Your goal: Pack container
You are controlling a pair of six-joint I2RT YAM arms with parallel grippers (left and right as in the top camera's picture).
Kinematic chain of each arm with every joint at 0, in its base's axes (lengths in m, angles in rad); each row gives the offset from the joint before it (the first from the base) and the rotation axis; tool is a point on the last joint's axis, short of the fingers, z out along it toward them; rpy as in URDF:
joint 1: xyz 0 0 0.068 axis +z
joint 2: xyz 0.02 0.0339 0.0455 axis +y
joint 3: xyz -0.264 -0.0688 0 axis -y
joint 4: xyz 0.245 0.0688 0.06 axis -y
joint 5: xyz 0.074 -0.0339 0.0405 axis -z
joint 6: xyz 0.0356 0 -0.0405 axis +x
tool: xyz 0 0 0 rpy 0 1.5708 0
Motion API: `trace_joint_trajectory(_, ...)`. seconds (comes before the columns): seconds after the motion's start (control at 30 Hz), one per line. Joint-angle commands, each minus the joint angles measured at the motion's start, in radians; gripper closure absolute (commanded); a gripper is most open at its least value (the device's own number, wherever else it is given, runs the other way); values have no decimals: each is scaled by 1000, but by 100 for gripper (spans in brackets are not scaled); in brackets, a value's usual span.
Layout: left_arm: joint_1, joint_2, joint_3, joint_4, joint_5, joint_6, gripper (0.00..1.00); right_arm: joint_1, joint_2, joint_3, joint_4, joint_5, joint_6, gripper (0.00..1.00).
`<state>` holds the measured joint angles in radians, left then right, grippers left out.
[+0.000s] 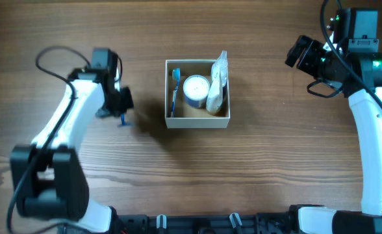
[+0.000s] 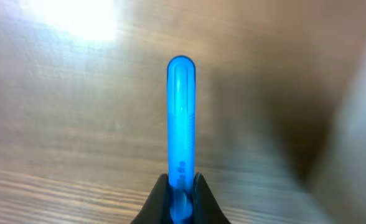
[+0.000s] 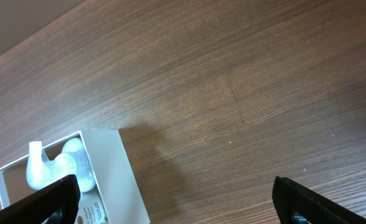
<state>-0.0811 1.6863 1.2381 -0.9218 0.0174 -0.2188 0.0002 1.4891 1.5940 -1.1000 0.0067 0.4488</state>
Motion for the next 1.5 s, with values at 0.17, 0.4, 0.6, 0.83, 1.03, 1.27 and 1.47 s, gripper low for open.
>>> trace_joint_trajectory(0.17,-289,-130,121,126,85,2,96,0,11,14,0,-8,11,0)
trace_joint_trajectory(0.4,-373,39,121,195,-27,-6,93,0,11,14,0,-8,11,0)
trace_joint_trajectory(0.6,-357,79,128,206,-42,-30,30,0,11,14,0,-8,11,0)
trace_joint_trajectory(0.83,-359,-122,171,90,-42,-32,0,0,11,14,0,-8,11,0)
trace_joint_trajectory(1.03,-360,-417,171,-32,-37,-51,0,0,11,14,0,-8,11,0)
trace_joint_trajectory(1.27,-359,-660,170,-82,-137,45,0,0,11,14,0,-8,11,0)
trace_joint_trajectory(1.47,-359,-730,165,-164,-170,137,0,0,11,14,0,-8,11,0)
